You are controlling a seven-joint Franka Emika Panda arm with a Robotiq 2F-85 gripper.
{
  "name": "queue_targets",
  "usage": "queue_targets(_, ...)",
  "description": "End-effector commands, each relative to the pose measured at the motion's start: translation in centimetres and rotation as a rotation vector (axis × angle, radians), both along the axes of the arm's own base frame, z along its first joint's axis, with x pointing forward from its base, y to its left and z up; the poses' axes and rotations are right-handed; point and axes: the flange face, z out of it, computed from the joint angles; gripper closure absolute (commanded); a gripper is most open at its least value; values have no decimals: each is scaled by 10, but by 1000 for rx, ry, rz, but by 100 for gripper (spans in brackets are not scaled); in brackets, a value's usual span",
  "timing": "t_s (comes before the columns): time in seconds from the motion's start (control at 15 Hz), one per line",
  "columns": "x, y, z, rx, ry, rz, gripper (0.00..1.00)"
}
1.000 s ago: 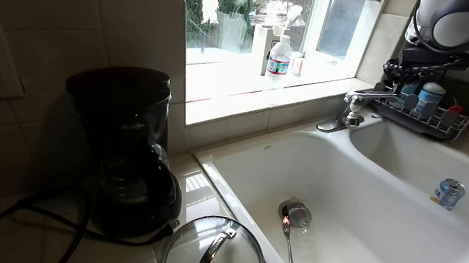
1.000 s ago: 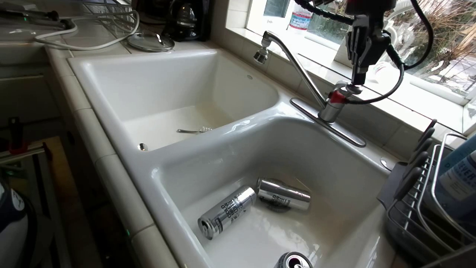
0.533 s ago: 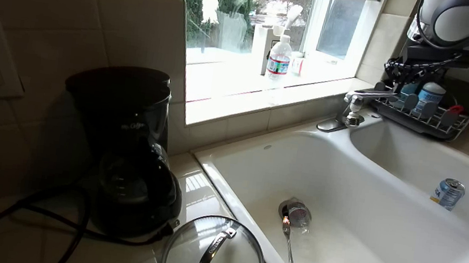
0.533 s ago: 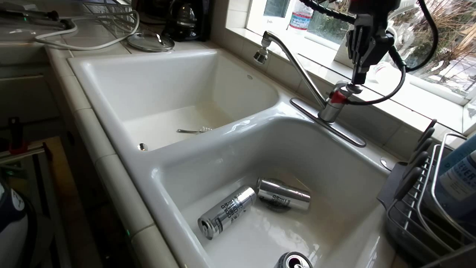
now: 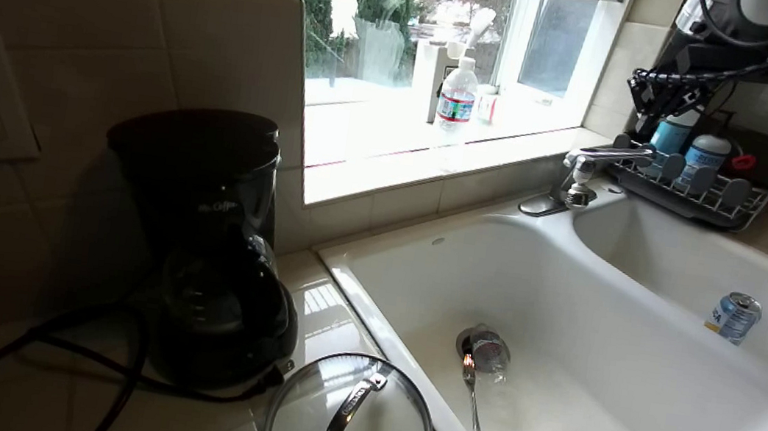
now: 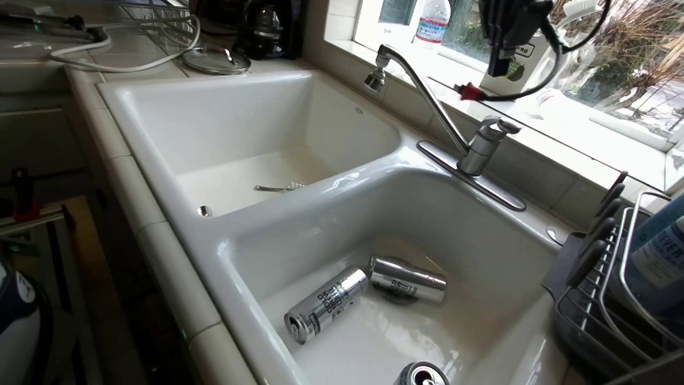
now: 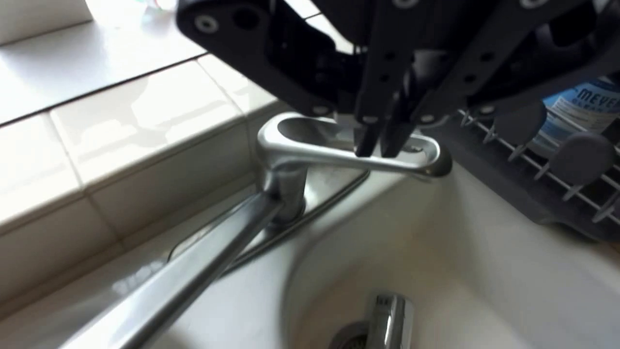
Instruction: Turn the faucet handle to the right
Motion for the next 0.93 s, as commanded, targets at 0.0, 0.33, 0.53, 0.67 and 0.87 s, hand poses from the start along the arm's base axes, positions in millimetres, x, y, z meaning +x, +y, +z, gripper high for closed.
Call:
queue_targets(0.0,-50,38,21,89,142,132,60)
queue_targets(0.33,-114,75,62,125,331,320,22)
queue_targets(0.53,-146,83,89,125,362,413,0)
queue_targets(0.67,-165,83,109,126,360,460,0)
queue_targets(0.87,-186,81,131,91,314,577,0)
